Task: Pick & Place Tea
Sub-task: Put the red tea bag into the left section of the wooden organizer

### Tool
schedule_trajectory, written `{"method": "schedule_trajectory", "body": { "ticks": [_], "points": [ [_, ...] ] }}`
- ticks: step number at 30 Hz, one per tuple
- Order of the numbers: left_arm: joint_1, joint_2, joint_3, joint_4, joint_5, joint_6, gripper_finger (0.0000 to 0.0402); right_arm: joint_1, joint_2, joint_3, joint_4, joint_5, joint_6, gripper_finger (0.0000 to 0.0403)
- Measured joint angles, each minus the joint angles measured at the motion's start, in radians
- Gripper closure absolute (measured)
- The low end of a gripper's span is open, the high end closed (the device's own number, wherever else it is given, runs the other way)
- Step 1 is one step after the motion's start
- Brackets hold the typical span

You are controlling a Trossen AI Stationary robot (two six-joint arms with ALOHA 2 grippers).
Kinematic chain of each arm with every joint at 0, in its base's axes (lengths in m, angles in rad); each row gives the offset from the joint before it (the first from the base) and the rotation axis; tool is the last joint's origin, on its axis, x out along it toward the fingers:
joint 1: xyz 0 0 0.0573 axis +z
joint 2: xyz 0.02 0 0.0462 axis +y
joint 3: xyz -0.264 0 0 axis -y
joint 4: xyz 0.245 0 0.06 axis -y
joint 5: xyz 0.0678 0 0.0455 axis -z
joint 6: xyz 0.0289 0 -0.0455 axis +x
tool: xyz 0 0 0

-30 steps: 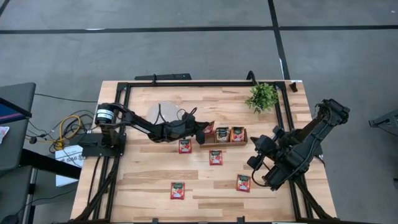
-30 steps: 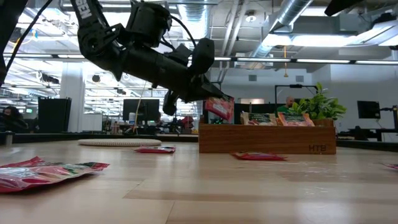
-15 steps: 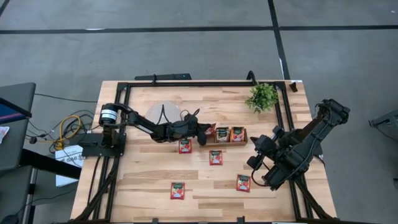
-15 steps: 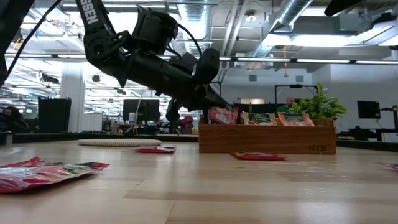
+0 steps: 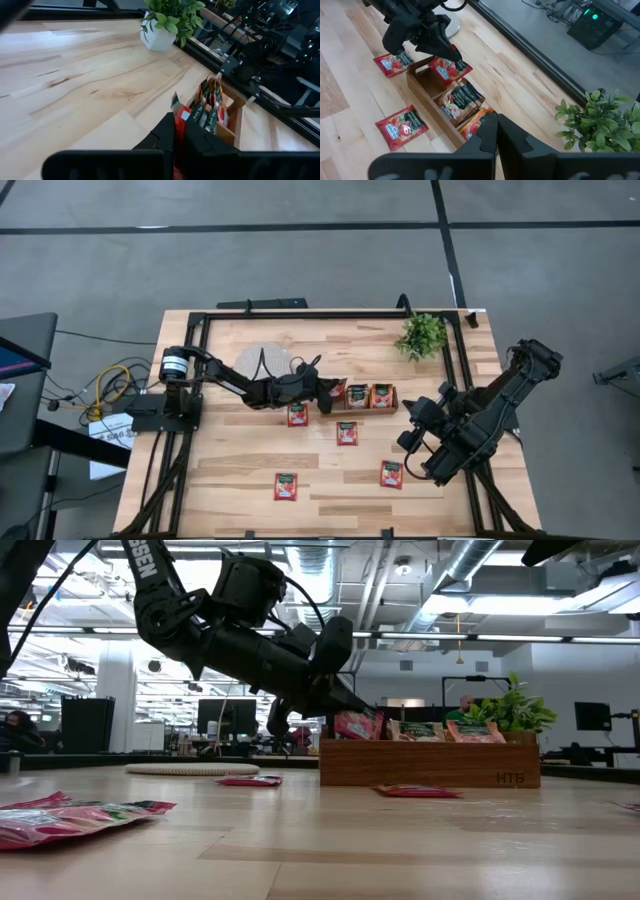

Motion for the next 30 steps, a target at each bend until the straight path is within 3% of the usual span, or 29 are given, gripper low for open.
{"method": "schedule_trajectory", "body": {
  "ticks": [15,22,26,30],
  "points": [
    [0.010,0.000,0.000,-0.019,0.000,0.040,0.0281,0.000,0.000,0.000,0.002,0.000,0.001,0.0403],
    [0.010,-0.019,-0.001,-0.021,0.000,0.076,0.0260,0.000,0.000,0.000,0.002,-0.001,0.001,0.0403],
    [0.010,-0.120,0.000,-0.074,0.000,0.179,0.0259,0.000,0.000,0.000,0.001,-0.003,0.000,0.0403],
    [0.009,-0.300,0.000,-0.356,0.000,0.264,0.0259,0.000,0.000,0.000,0.001,-0.004,0.000,0.0403]
  ]
}}
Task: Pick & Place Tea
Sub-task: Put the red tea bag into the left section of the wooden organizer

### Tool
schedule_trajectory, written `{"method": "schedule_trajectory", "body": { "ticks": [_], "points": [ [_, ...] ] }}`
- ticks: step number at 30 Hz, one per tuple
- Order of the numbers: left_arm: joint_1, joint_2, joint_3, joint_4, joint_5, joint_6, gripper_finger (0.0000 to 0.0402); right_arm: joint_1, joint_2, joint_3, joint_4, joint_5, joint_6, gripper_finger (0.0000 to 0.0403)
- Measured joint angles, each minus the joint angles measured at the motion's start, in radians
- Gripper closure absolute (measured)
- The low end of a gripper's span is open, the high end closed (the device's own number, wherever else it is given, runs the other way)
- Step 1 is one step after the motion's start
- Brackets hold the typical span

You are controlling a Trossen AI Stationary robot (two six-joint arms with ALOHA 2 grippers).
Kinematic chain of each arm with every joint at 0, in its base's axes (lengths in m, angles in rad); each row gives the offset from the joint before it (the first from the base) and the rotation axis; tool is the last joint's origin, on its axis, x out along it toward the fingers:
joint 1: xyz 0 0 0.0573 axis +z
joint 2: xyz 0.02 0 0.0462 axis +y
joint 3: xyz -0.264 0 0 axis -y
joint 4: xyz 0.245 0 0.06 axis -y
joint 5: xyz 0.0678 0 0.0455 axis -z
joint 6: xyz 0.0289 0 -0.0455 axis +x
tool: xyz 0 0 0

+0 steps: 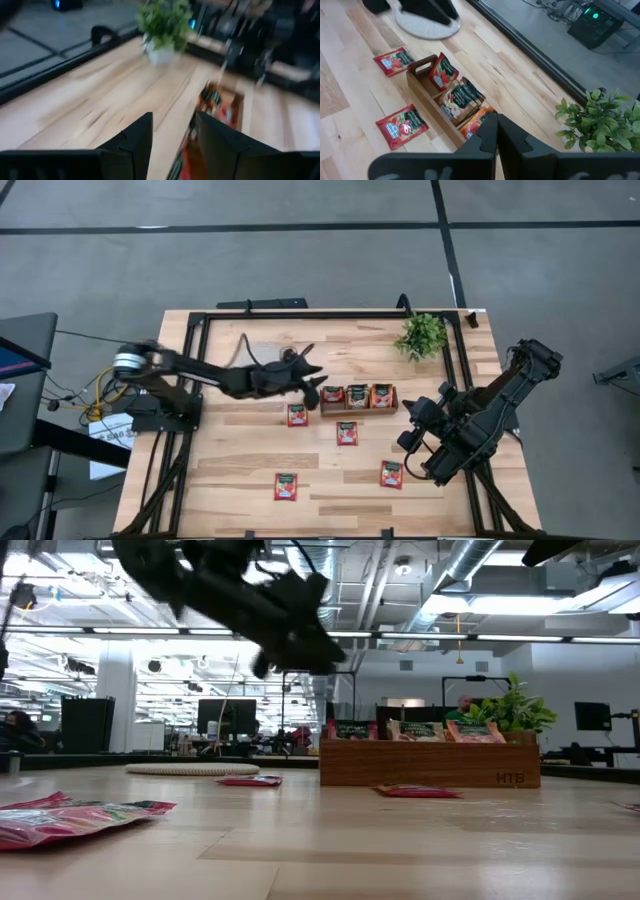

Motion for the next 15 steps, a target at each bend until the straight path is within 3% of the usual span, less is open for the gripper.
{"method": "schedule_trajectory", "body": {
  "ticks": [5,8,10,15],
  "points": [
    [-0.014,-0.218,0.000,-0.538,0.039,-0.054,0.0259,0.000,0.000,0.000,0.000,0.000,0.000,0.0403],
    [-0.022,-0.257,0.000,-0.762,0.122,-0.110,0.0259,0.000,0.000,0.000,0.000,0.000,0.000,0.0403],
    [-0.029,-0.249,-0.002,-0.838,0.163,-0.122,0.0259,0.000,0.000,0.000,0.000,0.001,0.000,0.0403],
    [-0.036,-0.146,0.000,-0.813,0.177,-0.026,0.0259,0.000,0.000,0.000,0.003,0.001,0.000,0.0403]
  ]
}}
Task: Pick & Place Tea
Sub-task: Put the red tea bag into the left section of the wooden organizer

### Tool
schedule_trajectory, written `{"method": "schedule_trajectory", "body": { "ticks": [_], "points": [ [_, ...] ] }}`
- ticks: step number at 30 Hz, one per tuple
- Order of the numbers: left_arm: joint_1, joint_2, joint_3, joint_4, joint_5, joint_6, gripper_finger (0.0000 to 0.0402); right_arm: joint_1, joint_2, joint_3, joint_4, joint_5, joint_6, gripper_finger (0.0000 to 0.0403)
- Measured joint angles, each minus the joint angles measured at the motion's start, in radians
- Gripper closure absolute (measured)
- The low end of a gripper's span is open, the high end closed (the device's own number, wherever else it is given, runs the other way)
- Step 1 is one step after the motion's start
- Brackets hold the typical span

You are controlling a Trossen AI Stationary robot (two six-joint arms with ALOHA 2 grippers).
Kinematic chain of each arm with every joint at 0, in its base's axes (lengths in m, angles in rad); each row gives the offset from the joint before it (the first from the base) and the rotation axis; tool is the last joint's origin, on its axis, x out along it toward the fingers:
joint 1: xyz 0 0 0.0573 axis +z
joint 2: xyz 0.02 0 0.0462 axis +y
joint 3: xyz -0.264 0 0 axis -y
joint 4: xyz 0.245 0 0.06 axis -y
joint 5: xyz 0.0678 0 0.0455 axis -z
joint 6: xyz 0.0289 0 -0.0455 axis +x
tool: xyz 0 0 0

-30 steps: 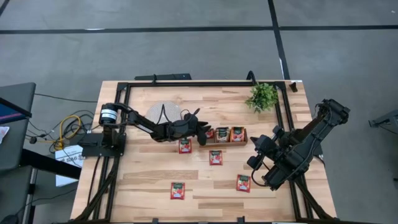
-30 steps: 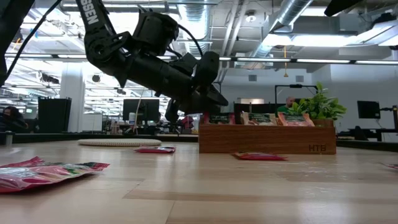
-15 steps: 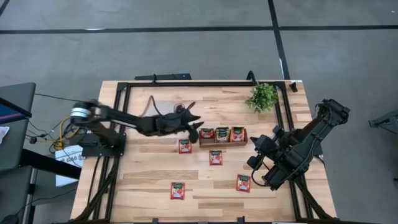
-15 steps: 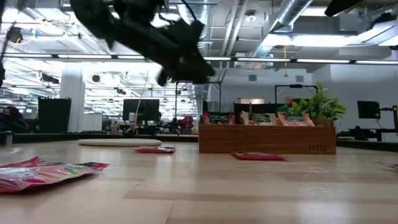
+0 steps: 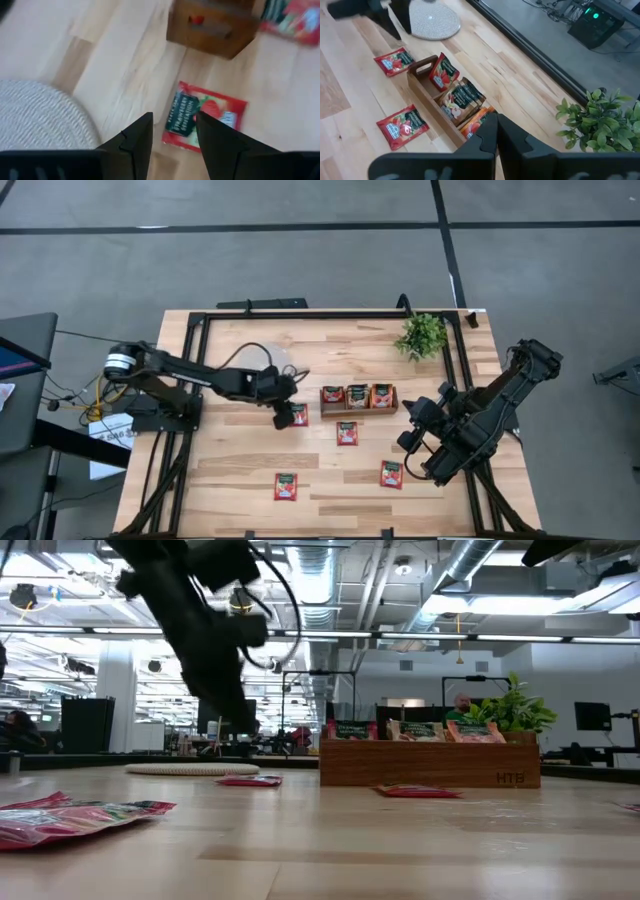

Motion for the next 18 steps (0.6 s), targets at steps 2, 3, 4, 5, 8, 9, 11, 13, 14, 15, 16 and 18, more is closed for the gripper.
{"method": "schedule_trajectory", "body": {
  "ticks": [2,3,4,5,8,9,11,13,14,15,16,18],
  "points": [
    [0.001,0.053,0.000,0.011,0.000,0.057,0.0259,0.000,0.000,0.000,0.003,0.000,0.000,0.0403],
    [0.003,0.077,0.000,0.020,-0.001,0.084,0.0259,0.000,0.000,0.000,0.006,0.000,0.000,0.0403],
    [0.004,0.101,0.000,0.028,0.000,0.106,0.0259,0.000,0.000,0.000,0.010,0.000,0.000,0.0403],
    [0.007,0.122,0.000,0.041,-0.002,0.121,0.0259,0.000,0.000,0.000,0.014,0.000,0.000,0.0403],
    [0.010,0.163,0.007,0.050,0.000,0.137,0.0259,0.000,0.000,0.000,0.018,0.000,0.000,0.0403],
    [0.010,0.172,0.015,0.048,0.001,0.138,0.0259,0.000,0.000,0.000,0.019,0.000,0.000,0.0403],
    [0.010,0.179,0.032,0.041,0.001,0.149,0.0259,0.000,0.000,0.000,0.019,0.000,0.000,0.0403],
    [0.010,0.181,0.048,0.047,0.001,0.168,0.0259,0.000,0.000,0.000,0.020,0.000,0.000,0.0403],
    [0.010,0.181,0.053,0.047,0.001,0.180,0.0259,0.000,0.000,0.000,0.019,0.000,0.000,0.0403],
    [0.010,0.181,0.055,0.047,0.001,0.188,0.0259,0.000,0.000,0.000,0.019,0.001,0.000,0.0403],
    [0.010,0.181,0.056,0.042,0.000,0.191,0.0259,0.000,0.000,0.000,0.020,0.000,0.000,0.0403],
    [0.010,0.181,0.056,0.031,0.002,0.192,0.0259,0.000,0.000,0.000,0.019,0.001,0.000,0.0403]
  ]
}}
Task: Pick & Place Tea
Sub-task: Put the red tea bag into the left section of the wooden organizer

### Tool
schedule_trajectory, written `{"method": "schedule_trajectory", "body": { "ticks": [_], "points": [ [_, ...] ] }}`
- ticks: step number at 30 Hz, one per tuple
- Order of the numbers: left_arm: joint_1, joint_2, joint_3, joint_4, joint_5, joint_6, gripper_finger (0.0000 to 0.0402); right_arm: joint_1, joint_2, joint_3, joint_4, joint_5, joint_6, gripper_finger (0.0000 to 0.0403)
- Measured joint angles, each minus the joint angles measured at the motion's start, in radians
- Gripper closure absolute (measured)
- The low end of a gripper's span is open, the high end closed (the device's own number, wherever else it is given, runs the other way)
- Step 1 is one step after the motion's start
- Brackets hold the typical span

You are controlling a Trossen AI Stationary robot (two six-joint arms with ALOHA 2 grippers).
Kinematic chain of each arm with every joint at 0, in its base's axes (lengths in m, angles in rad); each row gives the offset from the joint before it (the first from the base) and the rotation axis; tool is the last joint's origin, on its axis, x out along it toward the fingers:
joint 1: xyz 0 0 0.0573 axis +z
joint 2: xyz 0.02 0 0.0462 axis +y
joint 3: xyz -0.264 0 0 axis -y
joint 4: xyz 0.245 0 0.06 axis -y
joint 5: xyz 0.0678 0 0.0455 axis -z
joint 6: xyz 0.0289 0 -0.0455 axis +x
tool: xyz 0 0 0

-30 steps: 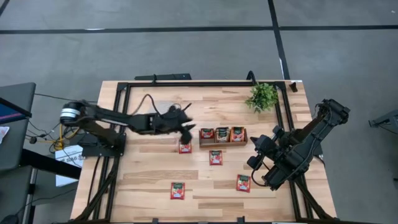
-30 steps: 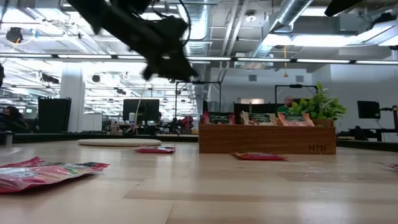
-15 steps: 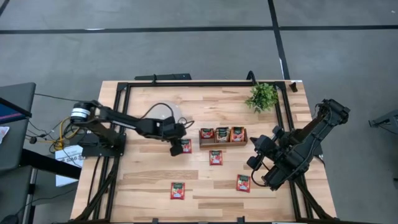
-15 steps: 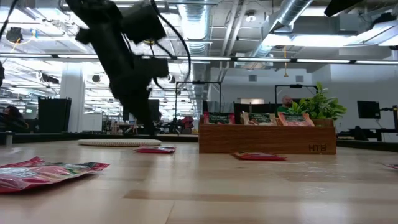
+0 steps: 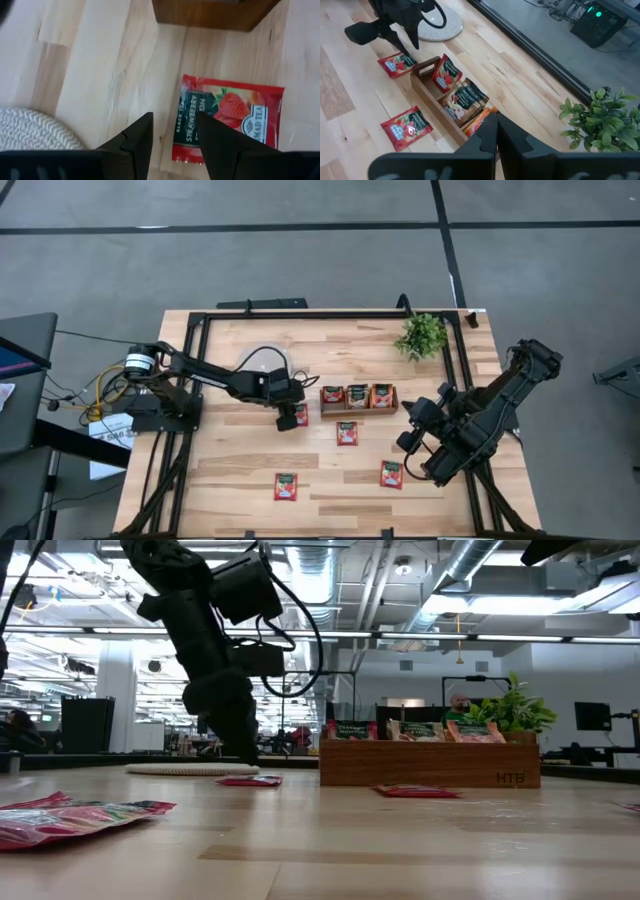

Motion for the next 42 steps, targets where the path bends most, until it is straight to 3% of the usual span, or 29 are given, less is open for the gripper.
{"method": "schedule_trajectory", "body": {
  "ticks": [8,21,34,42],
  "points": [
    [0.000,0.002,0.000,-0.014,0.005,0.027,0.0259,0.000,0.000,0.000,0.000,0.002,0.000,0.0403],
    [0.000,0.142,0.076,-0.037,0.035,0.033,0.0263,0.000,0.000,0.000,0.004,0.001,0.000,0.0403],
    [-0.001,0.144,0.080,-0.120,0.076,0.014,0.0390,0.000,0.000,0.000,0.006,0.000,-0.025,0.0403],
    [-0.001,0.133,0.078,-0.146,0.084,-0.041,0.0401,0.000,0.000,0.000,0.007,-0.001,-0.026,0.0403]
  ]
}}
